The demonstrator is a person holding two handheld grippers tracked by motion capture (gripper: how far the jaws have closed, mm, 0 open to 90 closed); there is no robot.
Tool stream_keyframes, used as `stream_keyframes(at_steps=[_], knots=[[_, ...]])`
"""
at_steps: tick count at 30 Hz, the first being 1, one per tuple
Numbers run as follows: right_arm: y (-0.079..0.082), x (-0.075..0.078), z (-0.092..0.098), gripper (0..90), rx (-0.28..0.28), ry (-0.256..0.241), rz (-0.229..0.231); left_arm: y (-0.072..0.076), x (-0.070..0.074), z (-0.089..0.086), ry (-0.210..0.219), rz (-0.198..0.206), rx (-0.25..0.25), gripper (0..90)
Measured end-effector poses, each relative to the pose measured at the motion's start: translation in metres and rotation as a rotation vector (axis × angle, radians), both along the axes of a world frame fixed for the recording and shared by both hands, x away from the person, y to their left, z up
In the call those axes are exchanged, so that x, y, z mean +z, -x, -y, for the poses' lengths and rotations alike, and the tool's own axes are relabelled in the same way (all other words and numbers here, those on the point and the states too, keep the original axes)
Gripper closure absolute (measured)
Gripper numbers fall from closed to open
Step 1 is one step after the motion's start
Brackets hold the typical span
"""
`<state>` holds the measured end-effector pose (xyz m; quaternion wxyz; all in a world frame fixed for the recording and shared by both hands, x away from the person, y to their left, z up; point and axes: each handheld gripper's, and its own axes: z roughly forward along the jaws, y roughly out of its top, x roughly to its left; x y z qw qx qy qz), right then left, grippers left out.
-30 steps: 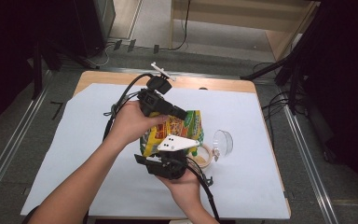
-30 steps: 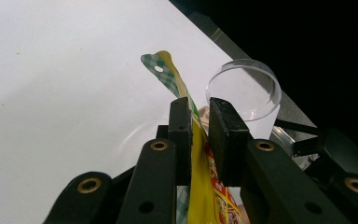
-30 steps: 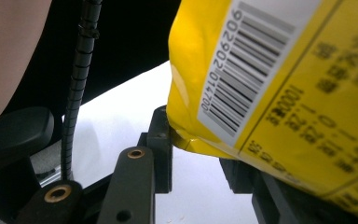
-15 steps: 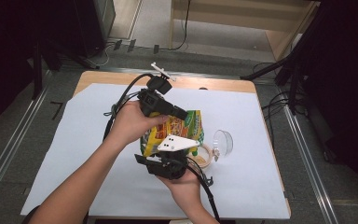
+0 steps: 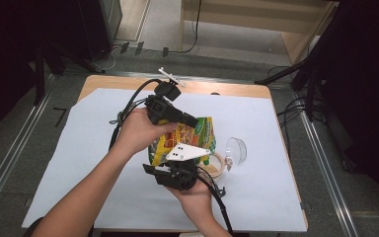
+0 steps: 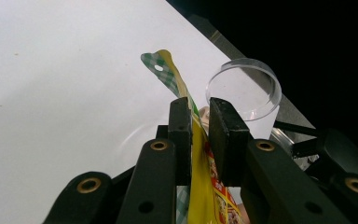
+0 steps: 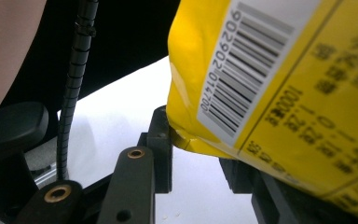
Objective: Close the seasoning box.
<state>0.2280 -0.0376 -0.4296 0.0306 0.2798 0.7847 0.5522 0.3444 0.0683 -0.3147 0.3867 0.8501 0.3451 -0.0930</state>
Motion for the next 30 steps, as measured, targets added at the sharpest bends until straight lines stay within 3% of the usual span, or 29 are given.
stream_keyframes(at_steps=[30], knots=[[0.0006,-0.0046,-0.0005,69.0,-0.002,0.03,0.026,0.0039,-0.0047,-0.0047,0.028,0.006,0.011,79.3]])
